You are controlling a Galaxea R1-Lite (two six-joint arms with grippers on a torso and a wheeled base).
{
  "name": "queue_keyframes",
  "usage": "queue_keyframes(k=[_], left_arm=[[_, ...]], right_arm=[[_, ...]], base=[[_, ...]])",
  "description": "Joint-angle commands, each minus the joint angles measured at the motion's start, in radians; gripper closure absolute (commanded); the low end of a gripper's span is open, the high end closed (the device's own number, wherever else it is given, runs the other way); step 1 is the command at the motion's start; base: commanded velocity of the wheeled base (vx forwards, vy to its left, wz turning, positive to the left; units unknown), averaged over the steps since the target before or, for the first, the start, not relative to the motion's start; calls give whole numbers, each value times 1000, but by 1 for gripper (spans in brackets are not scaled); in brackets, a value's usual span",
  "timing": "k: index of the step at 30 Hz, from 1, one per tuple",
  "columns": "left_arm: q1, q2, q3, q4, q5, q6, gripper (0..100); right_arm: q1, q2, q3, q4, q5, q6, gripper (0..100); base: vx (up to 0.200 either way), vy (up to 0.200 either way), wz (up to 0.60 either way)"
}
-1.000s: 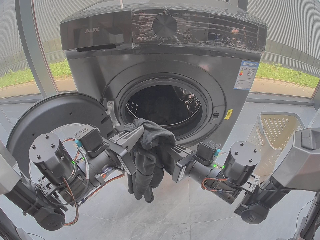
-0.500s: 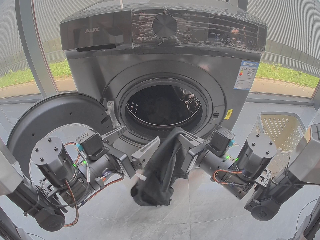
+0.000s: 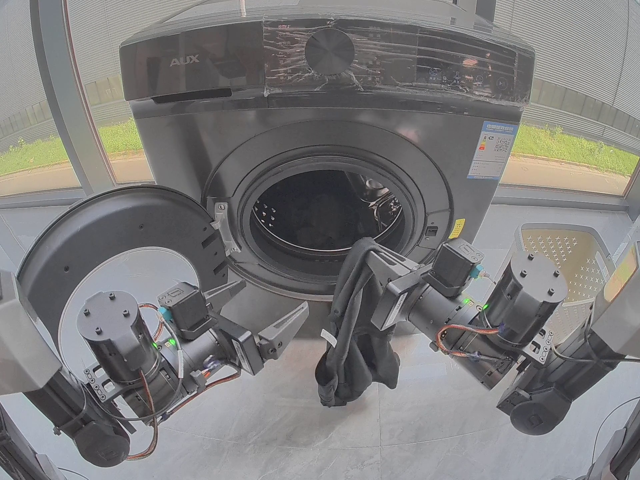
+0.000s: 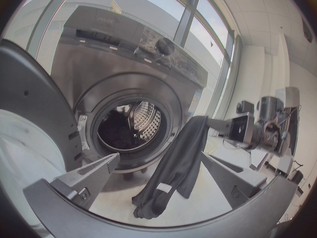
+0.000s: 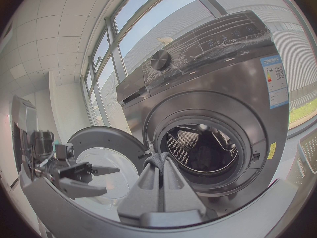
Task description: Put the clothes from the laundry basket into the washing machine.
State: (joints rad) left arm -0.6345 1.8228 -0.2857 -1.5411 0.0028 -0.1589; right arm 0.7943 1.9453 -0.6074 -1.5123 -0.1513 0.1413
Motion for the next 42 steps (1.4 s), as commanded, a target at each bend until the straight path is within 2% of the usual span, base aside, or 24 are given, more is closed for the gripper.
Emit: queue_keyframes(k=[1,7,14,19,30,36,38,42], left_arm=[[25,64,39,-4,-6,15,0],[53,125,97,-4,-112,82,0],[81,236,97,-5,-147,87,0],[93,325,89,-7,-227,98,0],[93,480,-39,-8,-239,98,0],[87,518,-87,-8,-279,98,0],[88,552,-113,-8,-316,99,0],[93,598,-153,-8,-323,101,0]], right_arm=[[-13,-26,-14,6,-4,-2,100],[-20,-29,-32,8,-5,-5,100],[-15,-39,-64,8,-5,-6,100],[-4,-39,-91,9,-5,-6,100],[20,-20,-121,9,-4,-8,100],[22,-9,-121,8,-4,-8,100],[22,-8,-120,8,-5,-8,100],[22,-8,-118,6,-5,-8,100]], base=[[0,0,0],[0,0,0],[0,0,0],[0,0,0],[0,0,0],[0,0,0],[0,0,0],[0,0,0]])
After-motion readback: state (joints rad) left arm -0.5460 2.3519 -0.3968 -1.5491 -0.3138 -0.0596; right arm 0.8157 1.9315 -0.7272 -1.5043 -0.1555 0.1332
